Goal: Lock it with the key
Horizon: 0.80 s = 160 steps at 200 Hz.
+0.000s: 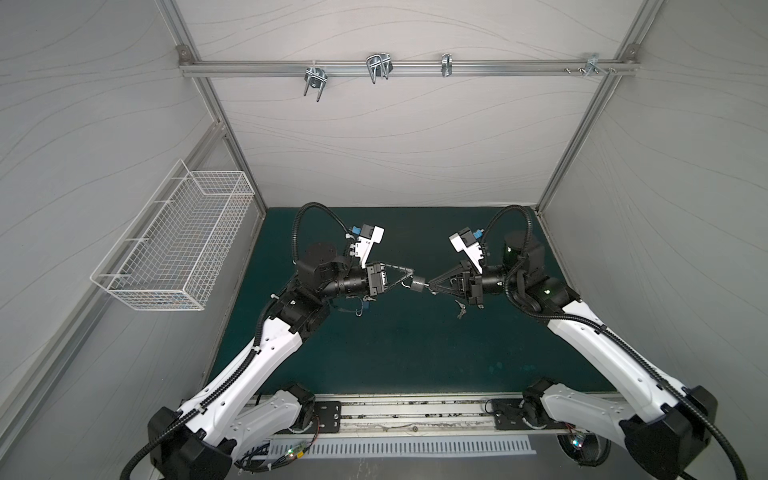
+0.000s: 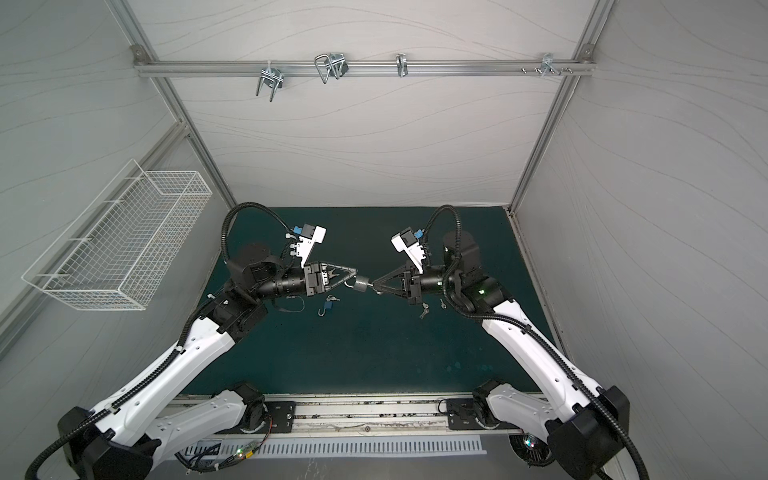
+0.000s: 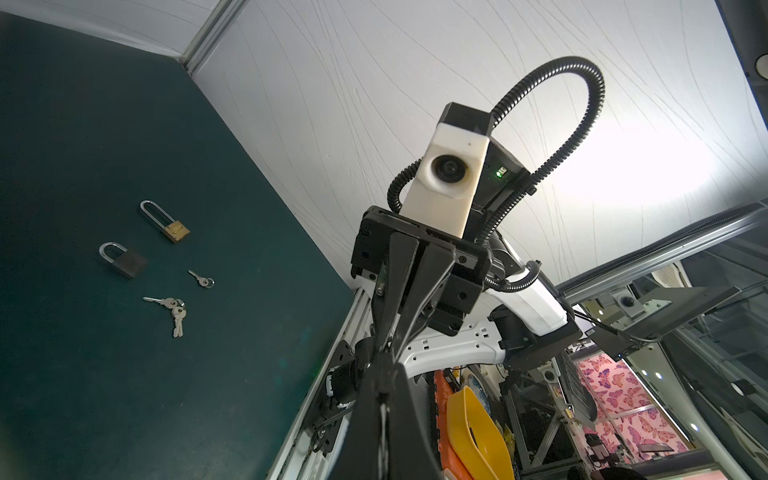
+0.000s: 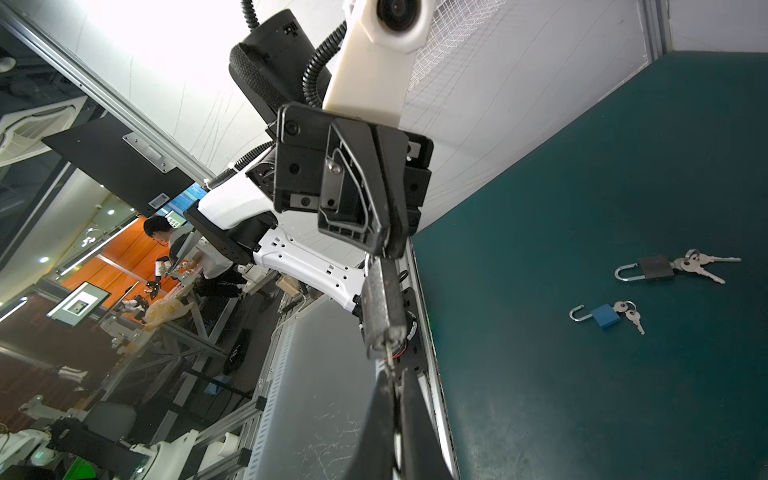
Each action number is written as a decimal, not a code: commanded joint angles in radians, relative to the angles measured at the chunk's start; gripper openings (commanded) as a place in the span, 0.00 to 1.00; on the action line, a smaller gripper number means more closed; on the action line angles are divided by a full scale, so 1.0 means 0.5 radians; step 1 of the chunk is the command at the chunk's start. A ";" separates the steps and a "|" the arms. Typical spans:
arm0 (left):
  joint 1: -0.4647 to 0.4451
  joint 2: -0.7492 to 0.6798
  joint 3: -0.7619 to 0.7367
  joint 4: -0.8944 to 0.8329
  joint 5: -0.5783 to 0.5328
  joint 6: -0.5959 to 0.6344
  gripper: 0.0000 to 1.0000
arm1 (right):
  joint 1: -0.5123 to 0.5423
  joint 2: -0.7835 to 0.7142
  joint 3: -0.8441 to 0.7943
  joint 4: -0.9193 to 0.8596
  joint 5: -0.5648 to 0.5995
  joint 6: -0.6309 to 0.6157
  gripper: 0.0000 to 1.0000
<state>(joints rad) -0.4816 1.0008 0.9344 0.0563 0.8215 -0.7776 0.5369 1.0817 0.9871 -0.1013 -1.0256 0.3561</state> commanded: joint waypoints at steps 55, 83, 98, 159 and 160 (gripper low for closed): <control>0.120 -0.084 0.252 -0.194 -0.038 0.161 0.00 | -0.083 -0.112 -0.018 -0.405 0.225 -0.239 0.00; 0.120 -0.079 0.254 -0.539 -0.289 0.331 0.00 | 0.000 -0.183 -0.073 -0.613 0.807 -0.334 0.00; 0.119 -0.069 0.218 -0.631 -0.394 0.369 0.00 | 0.117 -0.244 -0.149 -0.647 1.134 -0.349 0.00; -0.138 0.012 0.021 -0.879 -0.974 0.469 0.00 | 0.379 -0.189 -0.521 -0.586 2.012 -0.099 0.00; -0.147 0.018 0.019 -0.884 -0.983 0.471 0.00 | 0.377 -0.185 -0.528 -0.581 2.013 -0.091 0.00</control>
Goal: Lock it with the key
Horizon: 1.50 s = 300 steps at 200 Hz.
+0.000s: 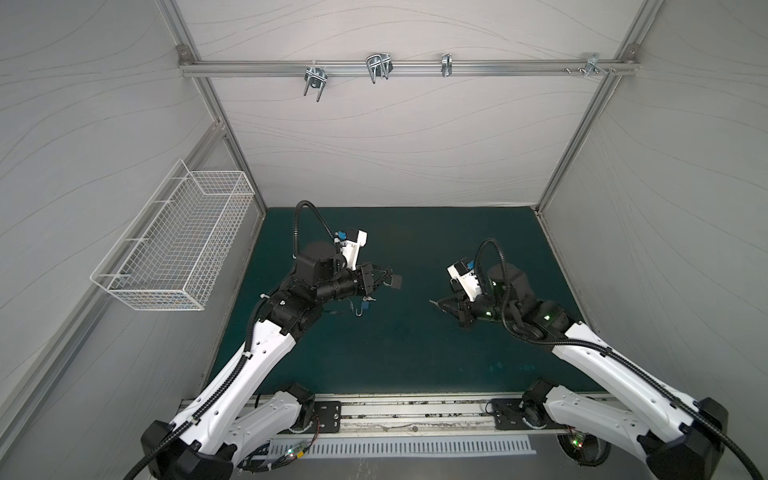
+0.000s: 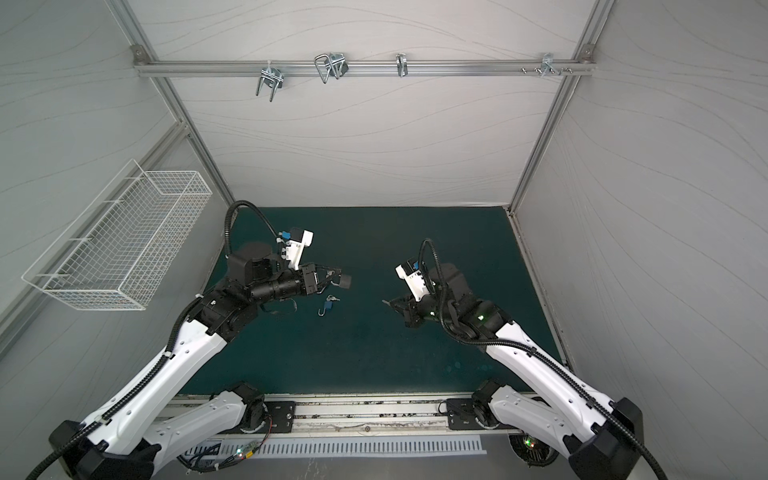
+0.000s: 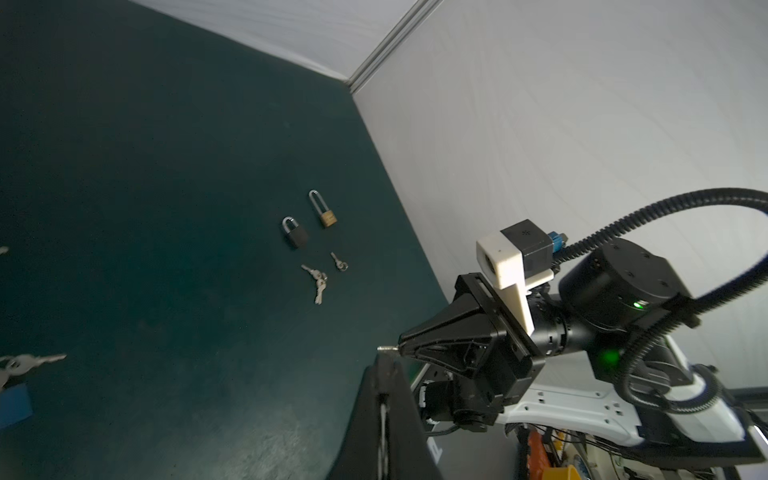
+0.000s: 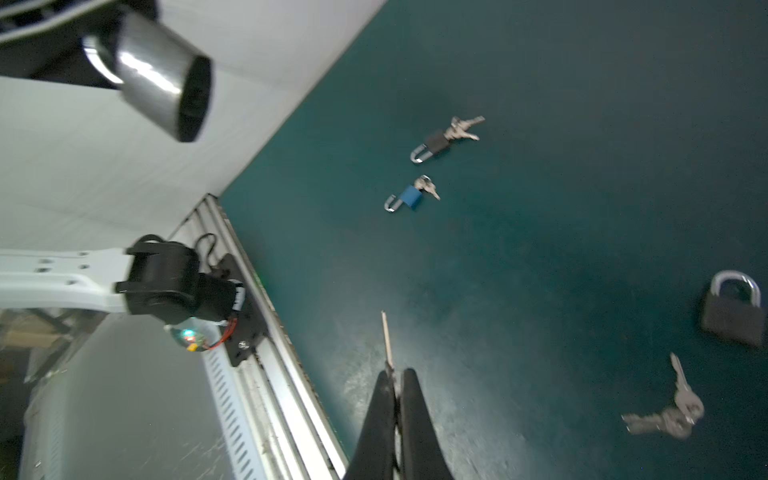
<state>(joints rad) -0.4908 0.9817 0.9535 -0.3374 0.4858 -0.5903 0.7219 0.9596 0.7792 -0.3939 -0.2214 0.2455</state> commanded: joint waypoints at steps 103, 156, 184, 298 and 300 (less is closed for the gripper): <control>-0.254 0.324 -0.030 -0.160 -0.385 0.095 0.00 | -0.212 0.765 -0.099 0.232 0.267 0.206 0.00; -0.252 0.346 -0.010 -0.154 -0.388 0.073 0.00 | -0.229 1.046 0.010 0.268 0.127 0.172 0.00; -0.255 0.356 0.003 -0.170 -0.375 0.079 0.00 | -0.250 1.171 0.055 0.257 0.071 0.176 0.00; -0.154 0.326 -0.077 -0.069 -0.248 -0.029 0.00 | -0.325 0.840 0.026 0.137 0.356 0.108 0.37; -0.141 0.322 -0.085 -0.052 -0.228 -0.044 0.00 | -0.322 0.812 0.025 0.137 0.365 0.100 0.38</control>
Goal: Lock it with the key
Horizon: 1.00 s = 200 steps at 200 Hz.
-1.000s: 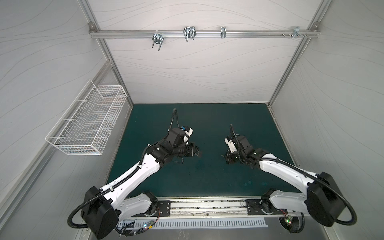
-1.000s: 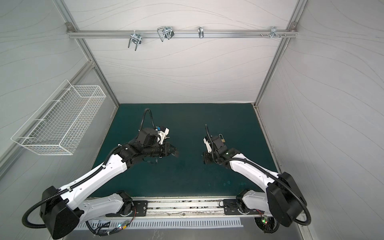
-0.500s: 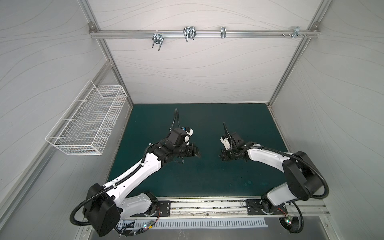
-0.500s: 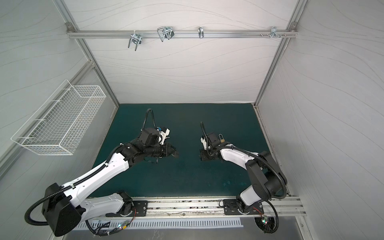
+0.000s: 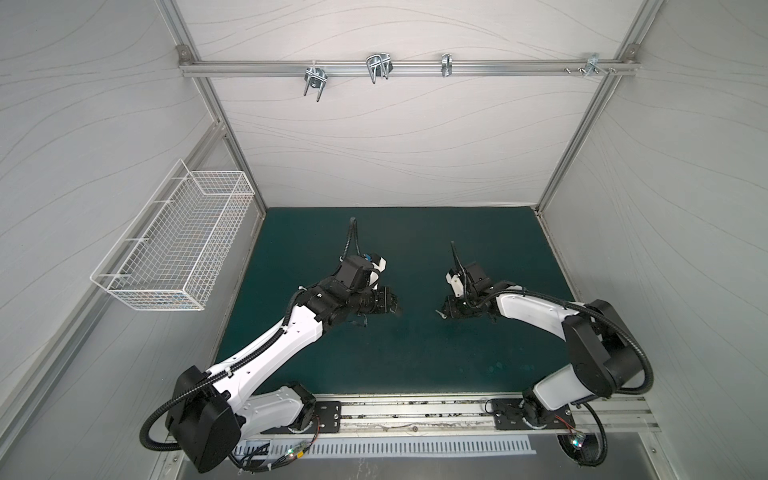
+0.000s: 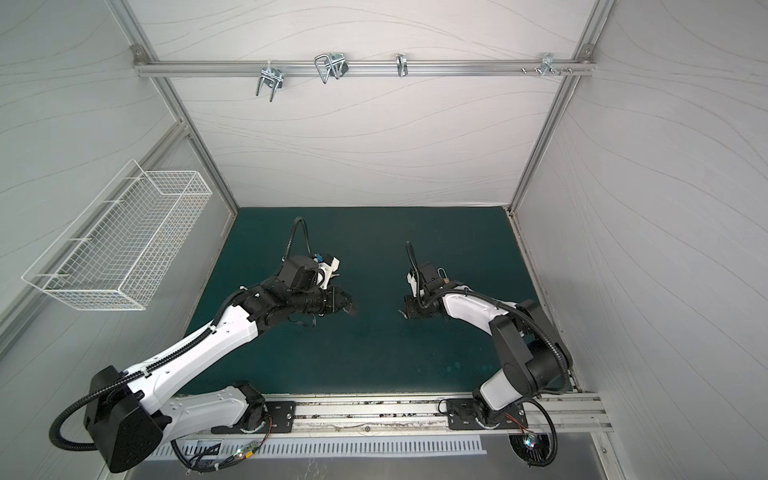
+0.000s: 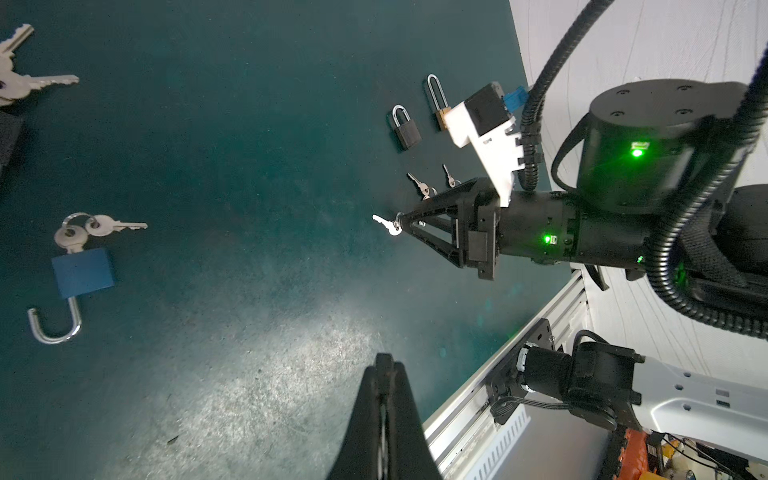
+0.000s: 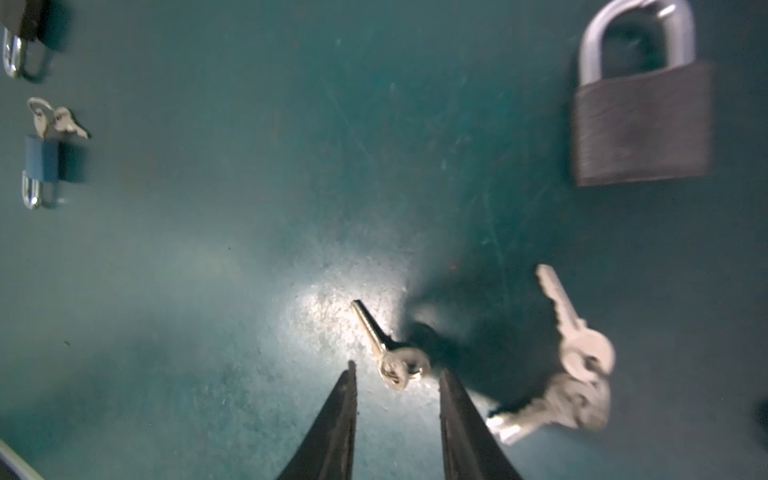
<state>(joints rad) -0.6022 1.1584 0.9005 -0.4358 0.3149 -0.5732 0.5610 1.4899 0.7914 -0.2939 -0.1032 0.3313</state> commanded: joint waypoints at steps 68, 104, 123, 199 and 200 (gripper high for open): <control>0.214 -0.059 -0.149 0.516 0.540 -0.244 0.00 | 0.290 -0.961 -0.006 0.245 -0.435 -0.539 0.79; 0.175 0.001 -0.146 0.776 0.759 -0.365 0.00 | 0.506 -0.981 0.118 0.119 -0.456 -0.823 0.99; 0.148 0.043 -0.112 0.842 0.851 -0.393 0.00 | 0.521 -0.963 0.155 0.011 -0.449 -0.928 0.99; 0.032 0.159 0.024 0.776 0.964 -0.312 0.00 | 0.662 -0.931 0.310 -0.291 -0.195 -1.190 0.94; 0.030 0.157 0.024 0.776 0.965 -0.312 0.00 | 0.665 -0.929 0.310 -0.293 -0.191 -1.193 0.94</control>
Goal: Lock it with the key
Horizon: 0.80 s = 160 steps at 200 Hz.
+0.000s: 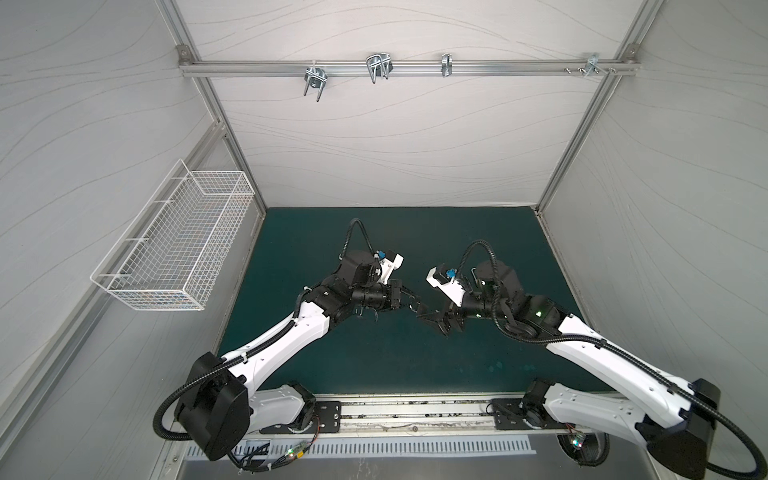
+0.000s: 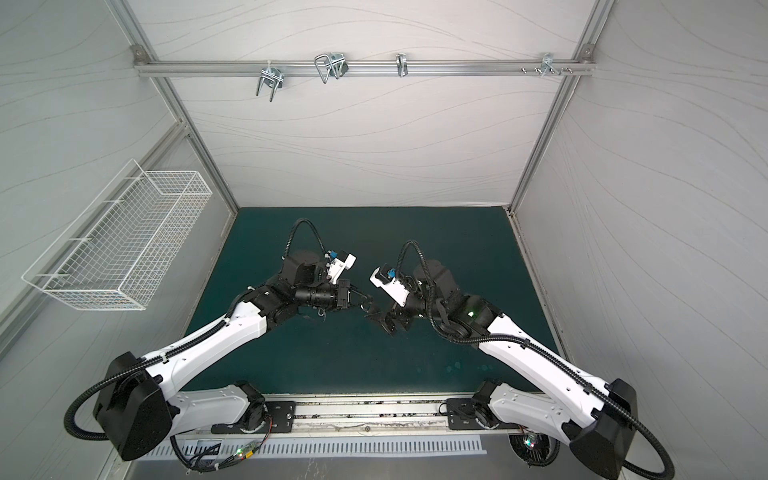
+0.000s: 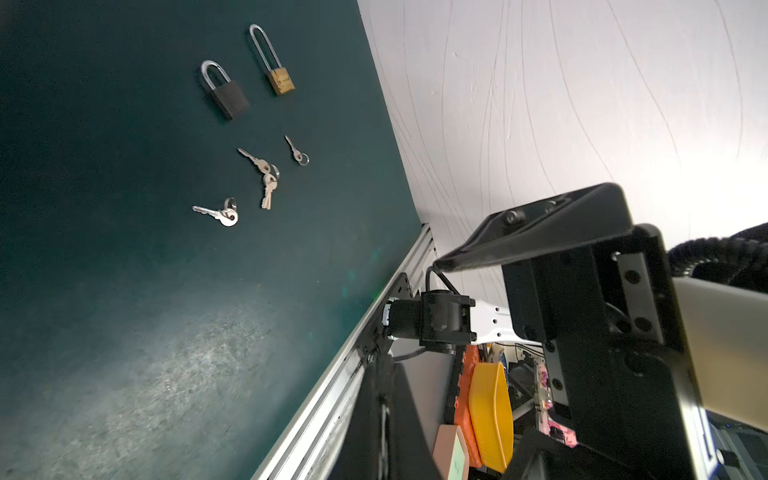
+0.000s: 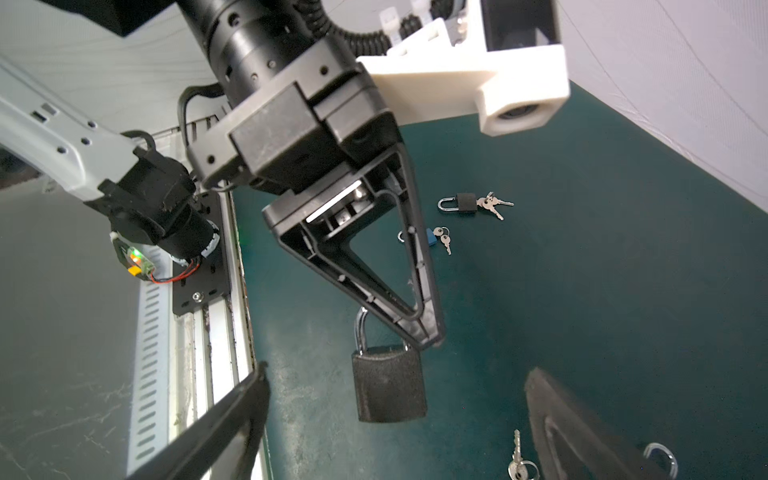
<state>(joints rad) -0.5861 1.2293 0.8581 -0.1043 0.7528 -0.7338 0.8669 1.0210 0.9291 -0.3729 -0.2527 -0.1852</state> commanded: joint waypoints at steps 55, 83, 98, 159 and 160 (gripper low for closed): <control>-0.008 0.036 0.109 0.182 0.205 -0.017 0.00 | 0.161 0.091 0.084 -0.189 0.242 -0.210 0.89; -0.023 0.041 0.120 0.189 0.235 -0.018 0.00 | 0.181 0.123 0.099 -0.187 0.259 -0.217 0.84; -0.027 0.040 0.121 0.191 0.238 -0.023 0.00 | 0.191 0.136 0.111 -0.190 0.263 -0.217 0.81; -0.027 0.033 0.127 0.176 0.255 -0.012 0.00 | 0.229 0.188 0.145 -0.206 0.319 -0.230 0.62; -0.027 0.033 0.127 0.172 0.255 -0.012 0.00 | 0.230 0.188 0.144 -0.204 0.320 -0.229 0.62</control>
<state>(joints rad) -0.5949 1.2469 0.8692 -0.0685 0.8516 -0.7380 0.9714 1.1065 0.9714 -0.4522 -0.1108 -0.2752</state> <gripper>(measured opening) 0.059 0.649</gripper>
